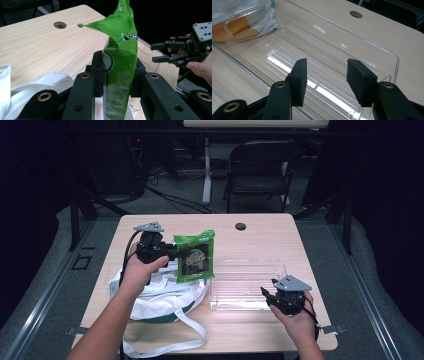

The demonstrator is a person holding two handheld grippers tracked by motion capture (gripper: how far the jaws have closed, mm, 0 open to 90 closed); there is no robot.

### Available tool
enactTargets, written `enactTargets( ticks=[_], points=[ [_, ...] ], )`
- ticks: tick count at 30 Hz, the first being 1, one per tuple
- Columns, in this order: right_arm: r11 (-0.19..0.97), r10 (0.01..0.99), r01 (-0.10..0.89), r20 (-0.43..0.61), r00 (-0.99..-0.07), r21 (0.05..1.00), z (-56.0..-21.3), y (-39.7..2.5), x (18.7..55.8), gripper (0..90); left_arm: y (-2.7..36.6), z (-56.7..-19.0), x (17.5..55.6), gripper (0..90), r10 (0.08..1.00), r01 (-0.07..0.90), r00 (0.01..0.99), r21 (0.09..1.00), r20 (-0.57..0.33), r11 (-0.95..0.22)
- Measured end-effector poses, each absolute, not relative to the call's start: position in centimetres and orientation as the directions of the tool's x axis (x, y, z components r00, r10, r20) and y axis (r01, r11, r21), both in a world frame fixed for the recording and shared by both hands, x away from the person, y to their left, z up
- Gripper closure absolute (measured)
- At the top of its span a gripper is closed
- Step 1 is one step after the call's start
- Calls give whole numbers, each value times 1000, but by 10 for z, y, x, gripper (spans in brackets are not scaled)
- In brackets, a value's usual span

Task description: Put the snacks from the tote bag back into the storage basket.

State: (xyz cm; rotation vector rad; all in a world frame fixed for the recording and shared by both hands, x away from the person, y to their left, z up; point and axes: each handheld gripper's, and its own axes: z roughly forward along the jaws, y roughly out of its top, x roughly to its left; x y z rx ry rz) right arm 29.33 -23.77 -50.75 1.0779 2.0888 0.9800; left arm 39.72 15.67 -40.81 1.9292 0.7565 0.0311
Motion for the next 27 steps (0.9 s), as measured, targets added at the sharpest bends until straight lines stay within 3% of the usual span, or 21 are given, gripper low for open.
enactTargets(
  ticks=[27],
  points=[
    [452, 799, 393, -168, -577, 801, -481, -224, 304, 572, 141, -407, 399, 721, 501, 479, 816, 822, -288, -308]
  ],
)
